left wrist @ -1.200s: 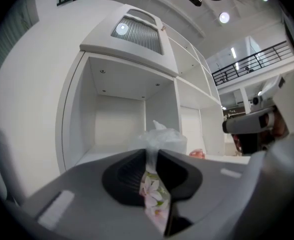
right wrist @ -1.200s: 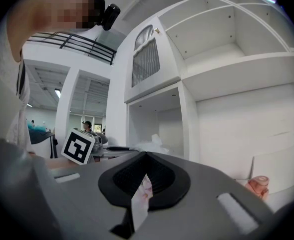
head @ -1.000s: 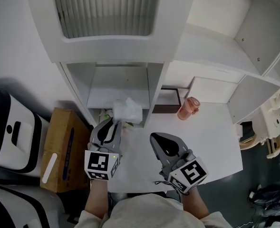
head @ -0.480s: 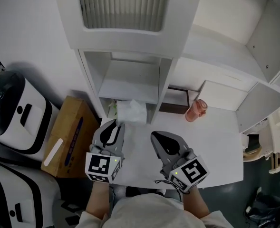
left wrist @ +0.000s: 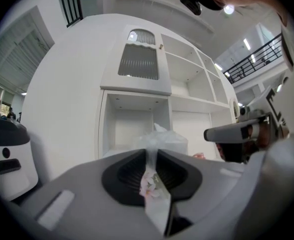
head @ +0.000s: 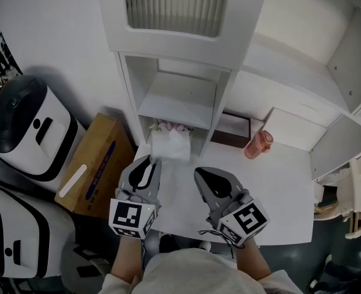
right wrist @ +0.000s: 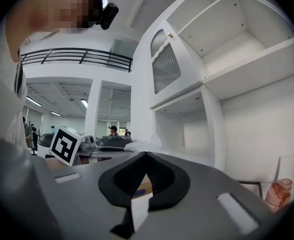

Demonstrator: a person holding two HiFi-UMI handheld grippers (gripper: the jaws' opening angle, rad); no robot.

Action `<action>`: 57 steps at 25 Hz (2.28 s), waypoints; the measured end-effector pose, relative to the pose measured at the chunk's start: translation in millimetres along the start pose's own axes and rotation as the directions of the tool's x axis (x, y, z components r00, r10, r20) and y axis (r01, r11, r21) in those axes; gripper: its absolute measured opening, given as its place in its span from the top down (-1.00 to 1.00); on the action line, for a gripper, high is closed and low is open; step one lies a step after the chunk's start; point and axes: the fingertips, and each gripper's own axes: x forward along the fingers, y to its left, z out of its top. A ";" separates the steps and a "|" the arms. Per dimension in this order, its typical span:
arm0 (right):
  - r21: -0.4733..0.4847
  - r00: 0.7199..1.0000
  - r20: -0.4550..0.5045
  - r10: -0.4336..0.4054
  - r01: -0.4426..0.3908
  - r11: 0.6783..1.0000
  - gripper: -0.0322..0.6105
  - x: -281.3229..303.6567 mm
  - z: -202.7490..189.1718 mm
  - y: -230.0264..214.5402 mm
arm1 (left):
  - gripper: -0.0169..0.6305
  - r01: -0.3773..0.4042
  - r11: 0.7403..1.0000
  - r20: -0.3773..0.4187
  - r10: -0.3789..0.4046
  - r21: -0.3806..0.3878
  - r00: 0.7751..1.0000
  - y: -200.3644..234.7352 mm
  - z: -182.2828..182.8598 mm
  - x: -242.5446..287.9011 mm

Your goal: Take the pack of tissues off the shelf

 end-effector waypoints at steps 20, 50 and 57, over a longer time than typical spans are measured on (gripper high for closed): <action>-0.010 0.984 -0.021 0.176 -0.176 0.984 0.89 2.7 -8.4 37.4 | 0.78 -0.156 0.987 0.006 0.157 -0.023 0.988 -2.9 -2.9 -61.7; -0.013 0.984 -0.007 0.178 -0.178 0.984 0.90 -13.7 -1.9 35.1 | 0.80 -0.158 0.987 0.027 0.159 -0.010 0.987 -22.5 8.6 -74.1; -0.014 0.985 -0.004 0.171 -0.171 0.985 0.90 -11.7 -0.4 38.0 | 0.80 -0.158 0.987 0.028 0.159 -0.008 0.987 -18.7 10.2 -76.7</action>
